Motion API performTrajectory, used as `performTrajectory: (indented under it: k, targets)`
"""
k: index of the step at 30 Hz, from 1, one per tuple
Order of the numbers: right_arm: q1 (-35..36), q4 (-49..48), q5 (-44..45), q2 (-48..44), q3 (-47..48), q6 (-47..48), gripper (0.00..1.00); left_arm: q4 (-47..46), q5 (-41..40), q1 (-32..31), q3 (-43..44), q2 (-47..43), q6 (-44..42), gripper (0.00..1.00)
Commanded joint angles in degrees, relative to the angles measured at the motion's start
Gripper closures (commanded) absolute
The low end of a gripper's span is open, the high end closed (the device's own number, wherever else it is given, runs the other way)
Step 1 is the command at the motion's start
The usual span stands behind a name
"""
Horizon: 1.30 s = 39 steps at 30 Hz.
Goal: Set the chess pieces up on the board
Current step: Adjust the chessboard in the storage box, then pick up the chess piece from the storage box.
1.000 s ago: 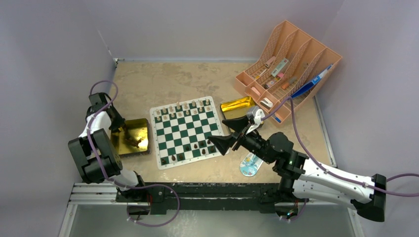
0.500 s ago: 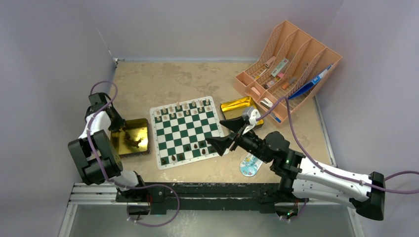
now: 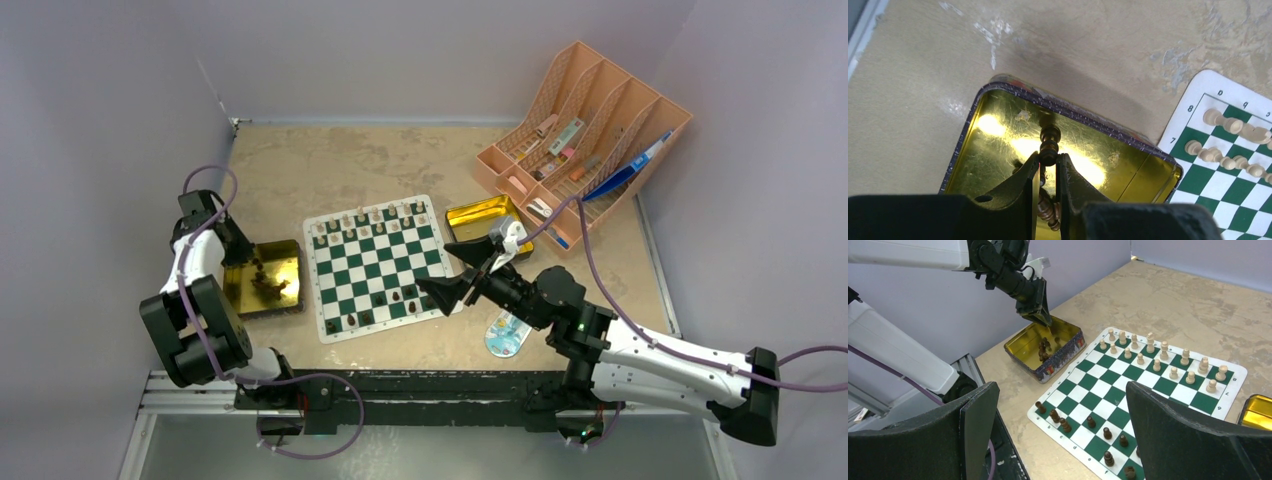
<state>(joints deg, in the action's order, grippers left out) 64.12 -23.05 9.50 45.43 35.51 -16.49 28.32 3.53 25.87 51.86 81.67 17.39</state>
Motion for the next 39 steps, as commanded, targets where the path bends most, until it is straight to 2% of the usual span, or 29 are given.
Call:
performTrajectory:
  k: [1,10,13,16,19,36,39]
  targets:
    - [0.0,-3.0,0.9,0.7,0.6,0.4,0.01,-0.8,2.5,0.4,-2.1,-1.2,0.5,0.94]
    - [0.0,-2.9,1.0,1.0,0.8,0.5,0.01,-1.0,3.4,0.4,-2.0,-0.5,-0.5,0.89]
    - [0.0,-2.8,1.1,0.8,0.7,0.6,0.01,-0.7,3.3,0.4,-1.6,-0.3,-0.8,0.84]
    - [0.0,-2.8,1.0,0.8,0.8,0.6,0.01,-0.8,3.6,0.4,-1.6,-0.3,-0.9,0.75]
    - [0.0,-2.8,1.0,0.9,1.0,0.7,0.01,-1.0,3.7,0.4,-1.3,-0.3,-1.1,0.71]
    - [0.0,-2.5,1.0,0.4,0.7,0.7,0.01,-2.6,2.4,0.4,1.4,3.3,-2.5,0.73]
    - [0.0,-2.7,1.0,0.4,0.6,0.7,0.01,-2.5,2.3,0.5,1.5,3.5,-2.9,0.78]
